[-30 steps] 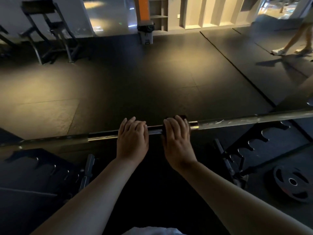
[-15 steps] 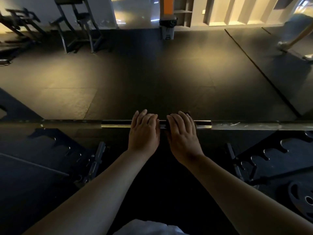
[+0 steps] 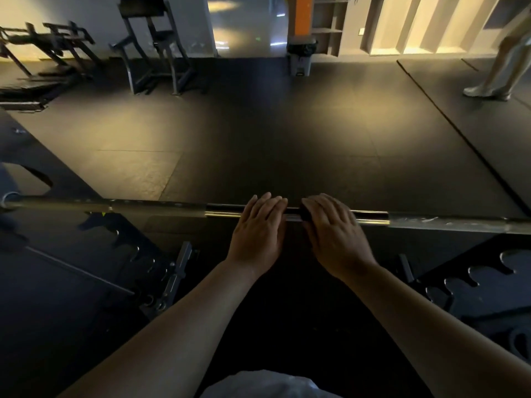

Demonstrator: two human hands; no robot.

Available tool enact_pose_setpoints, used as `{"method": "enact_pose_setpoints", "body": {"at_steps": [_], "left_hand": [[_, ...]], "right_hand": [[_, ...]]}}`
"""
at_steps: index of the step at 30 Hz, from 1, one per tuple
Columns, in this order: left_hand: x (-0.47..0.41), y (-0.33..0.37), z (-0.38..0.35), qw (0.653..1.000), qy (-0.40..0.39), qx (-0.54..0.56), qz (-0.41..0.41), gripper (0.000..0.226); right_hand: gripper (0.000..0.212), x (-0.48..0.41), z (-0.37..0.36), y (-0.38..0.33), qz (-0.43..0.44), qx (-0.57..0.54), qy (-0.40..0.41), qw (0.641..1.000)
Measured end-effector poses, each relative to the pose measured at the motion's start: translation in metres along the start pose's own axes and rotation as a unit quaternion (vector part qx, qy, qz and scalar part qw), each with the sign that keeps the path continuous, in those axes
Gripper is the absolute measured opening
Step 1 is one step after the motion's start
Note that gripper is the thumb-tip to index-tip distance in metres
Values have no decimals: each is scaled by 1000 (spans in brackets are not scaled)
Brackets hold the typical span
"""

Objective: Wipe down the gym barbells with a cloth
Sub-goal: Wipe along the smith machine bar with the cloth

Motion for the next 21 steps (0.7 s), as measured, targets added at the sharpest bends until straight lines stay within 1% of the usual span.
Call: {"method": "enact_pose_setpoints", "body": {"at_steps": [1, 3, 4, 5, 6, 8, 9, 11, 13, 16, 17, 18, 19, 21], "left_hand": [[2, -4, 3, 1000, 5, 3, 3, 51], [5, -11, 8, 1000, 9, 7, 8, 52], [6, -14, 9, 1000, 10, 7, 7, 52], [8, -18, 10, 1000, 12, 7, 3, 52], [10, -20, 11, 1000, 12, 8, -3, 52], [14, -26, 12, 1000, 6, 14, -17, 53], [16, -29, 12, 1000, 4, 15, -21, 54], [18, -36, 15, 1000, 9, 15, -22, 55], [20, -44, 21, 1000, 16, 16, -18, 54], [22, -51, 24, 999, 11, 37, -24, 54], [22, -52, 25, 999, 10, 43, -28, 54], [22, -53, 26, 998, 10, 47, -31, 53], [23, -54, 26, 998, 9, 50, -34, 52], [25, -58, 26, 997, 5, 60, -40, 52]], "right_hand": [[49, 2, 6, 13, -39, 4, 31, 999], [49, 8, 13, 32, -145, 6, 88, 985], [50, 10, 11, 30, -180, 4, 104, 978], [49, 10, 5, 19, -192, -2, 102, 976], [50, 6, -5, 2, -175, -11, 80, 981], [59, -1, -24, -40, -81, -28, 2, 996], [63, -4, -28, -55, -36, -33, -31, 998], [64, -13, -25, -59, 5, -31, -61, 998], [58, -15, -16, -44, -11, -24, -44, 999], [51, -4, -2, -18, -140, -57, 36, 988], [50, -1, -3, -19, -167, -57, 57, 983], [49, -1, -8, -26, -174, -48, 66, 981], [50, -3, -15, -37, -164, -40, 58, 984], [56, -12, -34, -67, -108, -42, 11, 993]]}}
Point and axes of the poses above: each hand's wrist, its own x-axis away from the middle knuckle, its own z-axis out of the back of the hand, y = z × x, the point moved 8 cm from there along -x, towards the middle knuckle, and after that the axes turned 10 degrees about y, right-handed, at the moved point
